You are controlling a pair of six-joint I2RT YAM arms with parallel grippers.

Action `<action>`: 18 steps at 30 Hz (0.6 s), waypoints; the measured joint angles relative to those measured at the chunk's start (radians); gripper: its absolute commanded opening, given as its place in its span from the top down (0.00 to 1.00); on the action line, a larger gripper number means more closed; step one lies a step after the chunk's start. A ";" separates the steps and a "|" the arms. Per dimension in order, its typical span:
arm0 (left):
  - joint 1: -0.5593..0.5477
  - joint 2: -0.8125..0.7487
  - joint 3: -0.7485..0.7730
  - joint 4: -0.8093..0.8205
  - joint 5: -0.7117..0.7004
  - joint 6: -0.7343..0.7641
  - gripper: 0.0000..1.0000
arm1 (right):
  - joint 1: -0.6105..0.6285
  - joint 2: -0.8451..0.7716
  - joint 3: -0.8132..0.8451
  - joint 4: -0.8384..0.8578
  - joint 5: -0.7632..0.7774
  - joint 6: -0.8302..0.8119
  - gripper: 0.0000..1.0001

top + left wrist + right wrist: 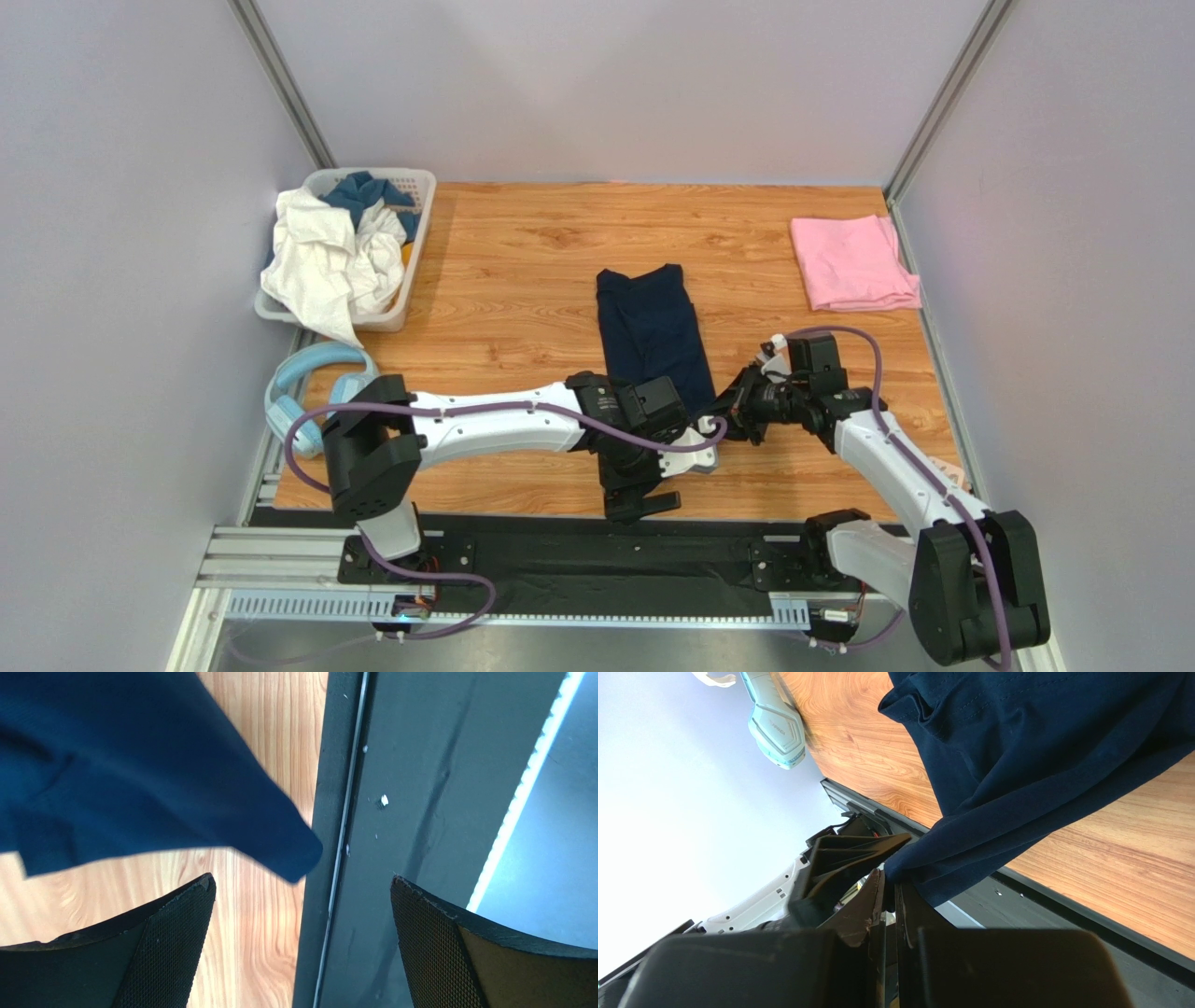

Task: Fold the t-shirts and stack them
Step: Grab one side of the 2/3 rectangular tshirt with both arms

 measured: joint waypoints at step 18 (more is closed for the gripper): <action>-0.003 0.117 0.044 0.055 -0.042 -0.023 0.21 | -0.008 -0.001 0.001 0.003 0.000 0.000 1.00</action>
